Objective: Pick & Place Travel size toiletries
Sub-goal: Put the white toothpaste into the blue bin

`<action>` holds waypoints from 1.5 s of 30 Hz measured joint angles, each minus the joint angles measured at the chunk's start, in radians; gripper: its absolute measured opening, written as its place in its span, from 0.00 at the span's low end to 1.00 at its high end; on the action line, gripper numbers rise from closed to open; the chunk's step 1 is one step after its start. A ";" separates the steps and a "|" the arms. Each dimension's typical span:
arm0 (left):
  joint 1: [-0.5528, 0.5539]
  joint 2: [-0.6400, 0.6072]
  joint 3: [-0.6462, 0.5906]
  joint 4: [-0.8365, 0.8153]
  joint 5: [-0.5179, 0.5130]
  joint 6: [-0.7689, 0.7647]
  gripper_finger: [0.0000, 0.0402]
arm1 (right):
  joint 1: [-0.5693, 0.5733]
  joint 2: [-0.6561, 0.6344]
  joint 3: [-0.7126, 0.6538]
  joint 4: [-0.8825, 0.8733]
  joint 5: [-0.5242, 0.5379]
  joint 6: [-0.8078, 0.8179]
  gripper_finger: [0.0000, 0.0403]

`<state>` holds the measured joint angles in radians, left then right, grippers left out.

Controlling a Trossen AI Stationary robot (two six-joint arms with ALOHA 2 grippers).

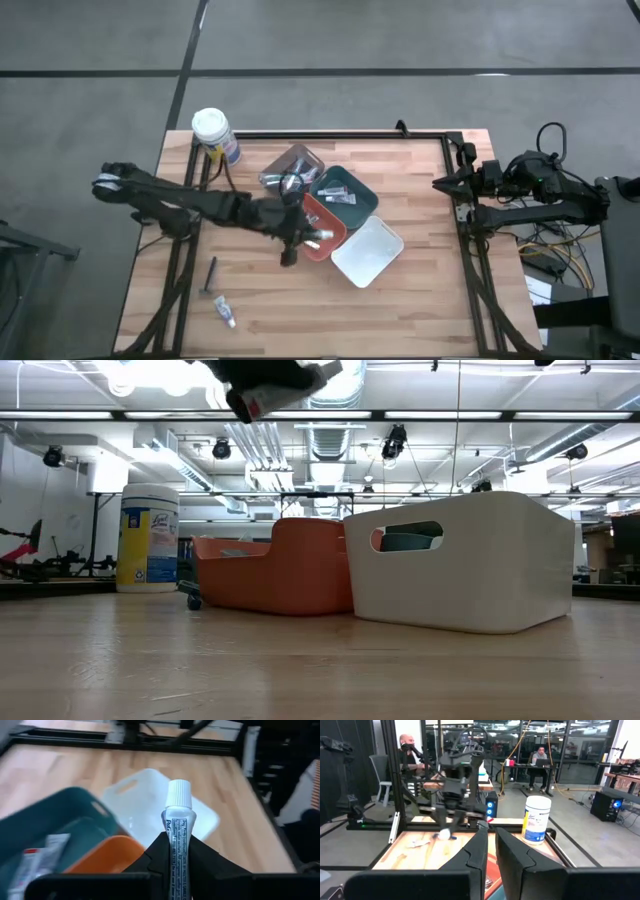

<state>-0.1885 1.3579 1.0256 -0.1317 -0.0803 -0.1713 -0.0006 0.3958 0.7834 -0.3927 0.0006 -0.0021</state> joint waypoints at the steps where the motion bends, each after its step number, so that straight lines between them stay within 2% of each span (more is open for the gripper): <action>1: 0.017 0.000 0.000 0.001 0.001 0.011 0.12 | 0.000 0.000 0.000 0.000 0.000 0.001 0.08; 4: 0.056 0.001 -0.009 0.065 0.002 0.055 0.12 | 0.000 0.000 0.000 0.000 0.000 0.000 0.08; 11: 0.095 0.001 -0.112 0.426 0.006 0.139 0.12 | 0.000 0.000 0.000 0.000 0.000 0.002 0.08; 19: 0.145 0.017 -0.220 0.602 0.007 0.151 0.12 | 0.000 0.000 0.000 0.000 0.000 0.000 0.08; 24: 0.167 0.064 -0.231 0.679 0.006 0.152 0.12 | 0.000 0.000 0.000 0.000 0.000 0.000 0.08; 32: 0.213 0.214 -0.157 0.746 0.002 0.183 0.12 | 0.000 0.000 0.000 0.000 0.000 0.000 0.08; 39: 0.272 0.365 -0.015 0.751 0.002 0.289 0.12 | 0.000 0.000 0.000 0.000 0.000 0.002 0.08; 45: 0.322 0.456 0.044 0.742 0.009 0.360 0.12 | 0.000 0.000 0.000 0.000 0.000 0.001 0.08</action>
<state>0.1332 1.8134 1.0693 0.6101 -0.0711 0.1890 -0.0006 0.3958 0.7834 -0.3931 0.0006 -0.0011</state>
